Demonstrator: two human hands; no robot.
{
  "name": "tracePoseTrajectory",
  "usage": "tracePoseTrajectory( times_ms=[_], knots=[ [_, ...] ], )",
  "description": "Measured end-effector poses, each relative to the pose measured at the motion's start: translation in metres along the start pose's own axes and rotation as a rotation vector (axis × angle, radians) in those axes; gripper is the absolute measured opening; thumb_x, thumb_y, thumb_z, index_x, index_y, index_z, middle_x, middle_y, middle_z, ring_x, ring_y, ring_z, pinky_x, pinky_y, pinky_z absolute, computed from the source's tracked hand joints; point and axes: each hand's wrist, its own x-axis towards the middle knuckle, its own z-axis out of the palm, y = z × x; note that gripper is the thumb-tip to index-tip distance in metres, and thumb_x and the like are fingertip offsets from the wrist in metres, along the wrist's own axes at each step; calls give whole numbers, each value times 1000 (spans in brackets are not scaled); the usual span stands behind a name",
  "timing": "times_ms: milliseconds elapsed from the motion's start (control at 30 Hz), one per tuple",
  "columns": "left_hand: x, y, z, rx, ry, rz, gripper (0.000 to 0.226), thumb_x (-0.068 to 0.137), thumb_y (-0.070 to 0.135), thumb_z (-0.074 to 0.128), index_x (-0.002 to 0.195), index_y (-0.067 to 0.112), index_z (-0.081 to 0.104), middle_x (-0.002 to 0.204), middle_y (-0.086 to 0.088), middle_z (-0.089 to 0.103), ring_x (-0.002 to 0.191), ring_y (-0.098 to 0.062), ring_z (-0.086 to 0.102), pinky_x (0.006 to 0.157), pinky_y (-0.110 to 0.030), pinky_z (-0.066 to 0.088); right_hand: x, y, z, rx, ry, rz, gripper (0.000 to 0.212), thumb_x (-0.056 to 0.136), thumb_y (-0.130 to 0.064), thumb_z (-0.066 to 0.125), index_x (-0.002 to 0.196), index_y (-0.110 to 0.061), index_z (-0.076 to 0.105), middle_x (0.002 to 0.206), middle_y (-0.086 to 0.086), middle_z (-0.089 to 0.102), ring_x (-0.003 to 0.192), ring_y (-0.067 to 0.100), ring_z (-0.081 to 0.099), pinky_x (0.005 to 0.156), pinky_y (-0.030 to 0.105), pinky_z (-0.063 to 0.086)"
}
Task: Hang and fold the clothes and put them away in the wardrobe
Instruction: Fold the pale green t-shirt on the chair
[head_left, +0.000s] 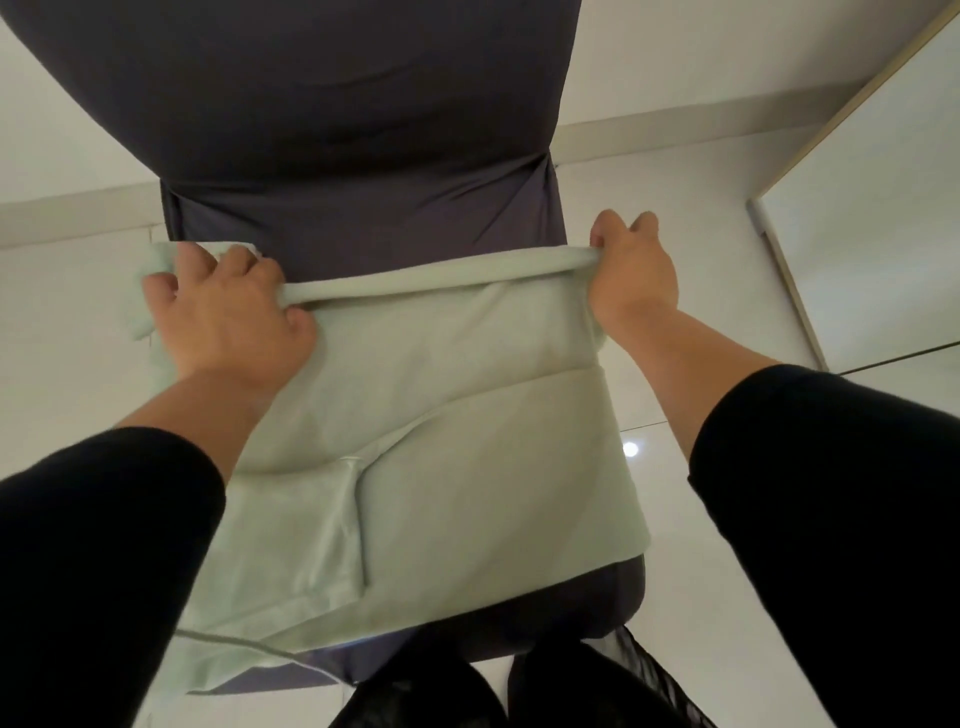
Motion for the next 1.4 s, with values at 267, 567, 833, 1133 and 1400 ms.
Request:
tracePoseTrajectory(
  times_ms=[267, 567, 833, 1133, 1400],
  knots=[
    [-75, -46, -9, -34, 169, 308, 29, 74, 32, 47, 94, 13, 58, 88, -7, 58, 89, -32, 55, 92, -48, 29, -55, 11, -14, -21, 68, 160, 20, 91, -5, 35, 106, -6, 48, 102, 7, 39, 59, 21, 37, 55, 31, 33],
    [-157, -39, 9, -95, 40, 168, 27, 69, 25, 72, 94, 16, 65, 92, -4, 59, 88, -30, 52, 70, -41, 29, -132, -29, 9, -484, -46, -99, 32, 84, -11, 41, 112, -20, 52, 126, 11, 35, 112, 32, 34, 91, 40, 31],
    [-153, -80, -8, 18, 57, 105, 37, 65, 13, 66, 102, 21, 66, 137, -1, 49, 121, -29, 33, 98, -47, 19, -201, -115, 51, -153, -336, -611, 42, 78, -20, 52, 119, -27, 51, 116, -7, 42, 113, 18, 34, 99, 35, 21],
    [-191, -119, 1, -137, -61, 89, 37, 57, 18, 68, 90, 21, 54, 70, 6, 63, 71, -23, 60, 85, -42, 39, -220, -131, 64, -269, -335, -687, 26, 75, -13, 51, 93, -32, 54, 100, -9, 47, 104, 18, 41, 88, 35, 19],
    [-229, -140, 6, -542, 89, 119, 26, 72, 26, 40, 96, 22, 48, 75, 4, 63, 69, -24, 58, 78, -34, 47, -251, -148, 76, -98, -299, -977, 26, 69, -19, 55, 94, -26, 59, 92, -9, 58, 91, 20, 50, 82, 35, 39]
  ],
)
